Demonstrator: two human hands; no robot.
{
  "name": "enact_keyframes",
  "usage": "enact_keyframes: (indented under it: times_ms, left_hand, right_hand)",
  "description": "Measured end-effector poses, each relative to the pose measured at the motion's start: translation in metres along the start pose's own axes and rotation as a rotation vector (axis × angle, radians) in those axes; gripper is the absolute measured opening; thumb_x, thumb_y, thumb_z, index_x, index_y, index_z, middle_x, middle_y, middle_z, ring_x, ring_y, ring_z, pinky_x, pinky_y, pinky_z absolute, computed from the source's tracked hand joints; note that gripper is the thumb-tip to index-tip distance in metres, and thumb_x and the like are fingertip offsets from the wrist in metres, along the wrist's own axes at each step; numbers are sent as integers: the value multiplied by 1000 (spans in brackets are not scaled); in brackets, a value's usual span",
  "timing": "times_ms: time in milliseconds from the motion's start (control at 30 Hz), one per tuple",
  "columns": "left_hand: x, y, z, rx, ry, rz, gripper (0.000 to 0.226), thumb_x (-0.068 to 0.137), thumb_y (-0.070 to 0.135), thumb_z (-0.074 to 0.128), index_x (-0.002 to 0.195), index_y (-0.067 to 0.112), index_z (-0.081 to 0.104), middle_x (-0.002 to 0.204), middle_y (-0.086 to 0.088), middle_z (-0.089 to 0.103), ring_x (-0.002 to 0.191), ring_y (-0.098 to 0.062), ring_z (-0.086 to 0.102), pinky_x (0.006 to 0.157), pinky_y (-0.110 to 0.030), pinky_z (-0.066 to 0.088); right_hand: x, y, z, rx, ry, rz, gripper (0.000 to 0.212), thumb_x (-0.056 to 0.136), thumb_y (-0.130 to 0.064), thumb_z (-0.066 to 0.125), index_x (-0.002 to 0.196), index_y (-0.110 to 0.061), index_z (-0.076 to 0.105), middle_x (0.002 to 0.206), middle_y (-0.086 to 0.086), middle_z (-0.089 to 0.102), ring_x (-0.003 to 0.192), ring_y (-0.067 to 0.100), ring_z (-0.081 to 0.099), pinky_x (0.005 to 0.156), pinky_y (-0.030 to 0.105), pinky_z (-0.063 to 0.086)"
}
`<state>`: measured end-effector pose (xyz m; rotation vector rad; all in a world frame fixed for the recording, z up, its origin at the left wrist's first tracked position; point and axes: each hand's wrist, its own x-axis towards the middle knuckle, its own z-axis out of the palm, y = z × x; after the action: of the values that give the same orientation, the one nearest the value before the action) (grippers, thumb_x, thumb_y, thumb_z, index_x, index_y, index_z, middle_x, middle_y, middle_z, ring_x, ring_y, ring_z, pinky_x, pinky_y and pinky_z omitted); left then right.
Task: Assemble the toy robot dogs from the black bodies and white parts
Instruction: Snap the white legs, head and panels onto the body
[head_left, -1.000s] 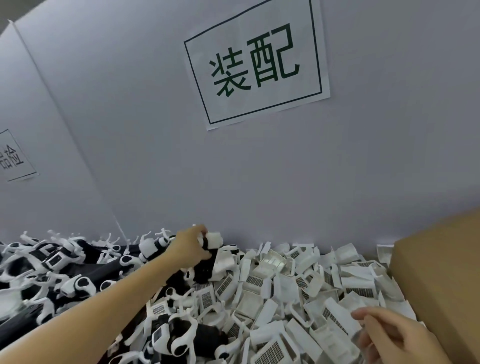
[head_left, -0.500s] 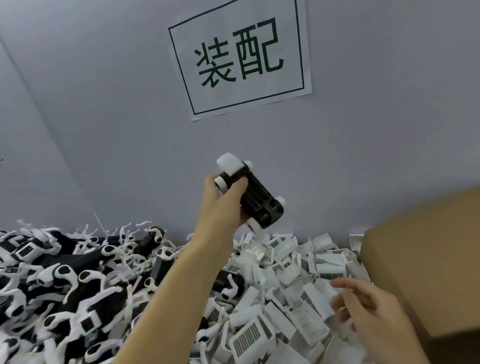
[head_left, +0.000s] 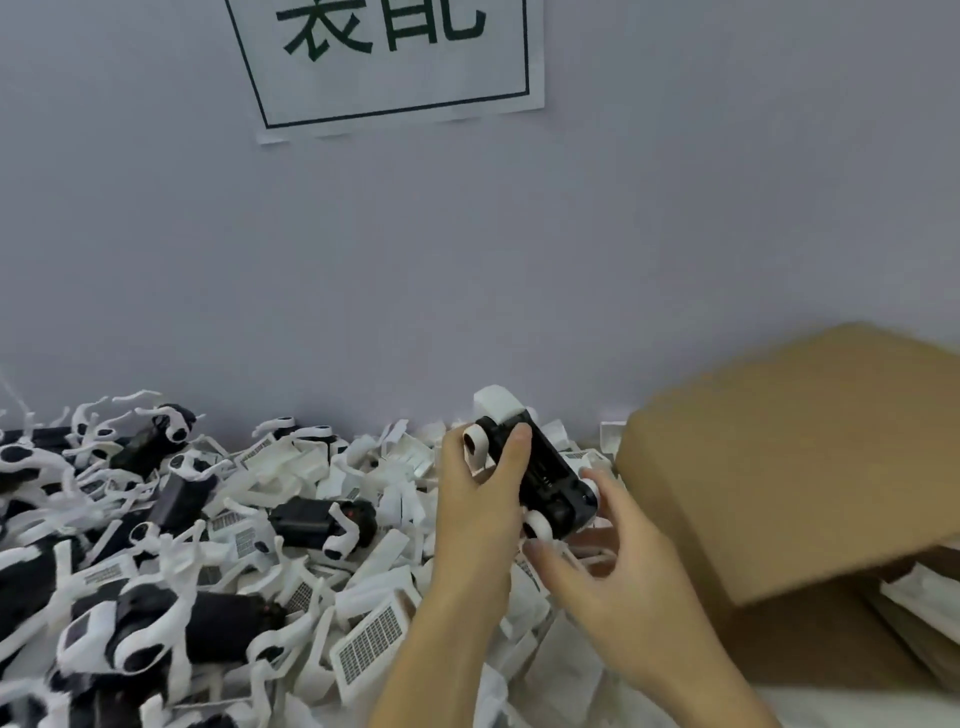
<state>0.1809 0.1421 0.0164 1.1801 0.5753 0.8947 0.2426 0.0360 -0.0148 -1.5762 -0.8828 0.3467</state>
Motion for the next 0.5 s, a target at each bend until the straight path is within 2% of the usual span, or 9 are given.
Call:
enact_keyframes:
  times_ms: [67,133,167,233,300,400,500]
  left_hand:
    - [2,2,0,10,-58,7,27,87,28,80,102,21,60,91,-2,77,91,-25,76,80,-58,61]
    - [3,5,0,28,-85,22,38,78,26,84,104,16,58,95,-6,76,93,-27,76,81,-60,61]
    - [4,5,1,40,-91,40,39,77,24,84,104,15,57,97,-8,75,94,-27,76,82,-60,60]
    - [4,6,2,68,-92,88,34,83,18,83,103,16,56,97,-11,75,91,-27,76,82,-59,60]
    - [5,5,3,109,-87,121,32,84,18,82,103,19,56,95,-10,76,88,-24,76,81,-57,61]
    - [7,3,6,149,-121,138,32,85,22,82,103,20,56,96,-8,77,88,-20,77,83,-53,62]
    - [8,-1,8,136,-177,130,32,86,23,81,101,22,52,91,-4,79,85,-18,77,77,-46,64]
  right_hand:
    - [0,1,1,-55,88,-21,59,68,-59,80,117,-59,46,102,-33,65,94,-7,66,72,12,53]
    - [1,3,2,-97,157,-65,64,66,-64,77,123,-47,53,99,-27,67,95,-5,66,73,11,52]
    - [1,3,3,-114,179,-86,62,66,-65,75,120,-43,56,99,-25,68,96,-5,65,73,11,52]
    - [1,2,4,-156,208,-120,52,66,-67,70,111,-41,60,98,-19,69,94,0,66,73,20,56]
    - [1,1,5,-158,220,-138,44,67,-64,68,102,-40,62,94,-14,70,90,3,67,70,26,57]
    - [1,1,5,-106,238,-138,34,67,-56,71,97,-40,64,89,-13,71,84,4,68,70,24,57]
    - [2,1,3,-128,258,-152,23,74,-45,74,93,-34,67,83,-13,72,78,6,68,63,25,56]
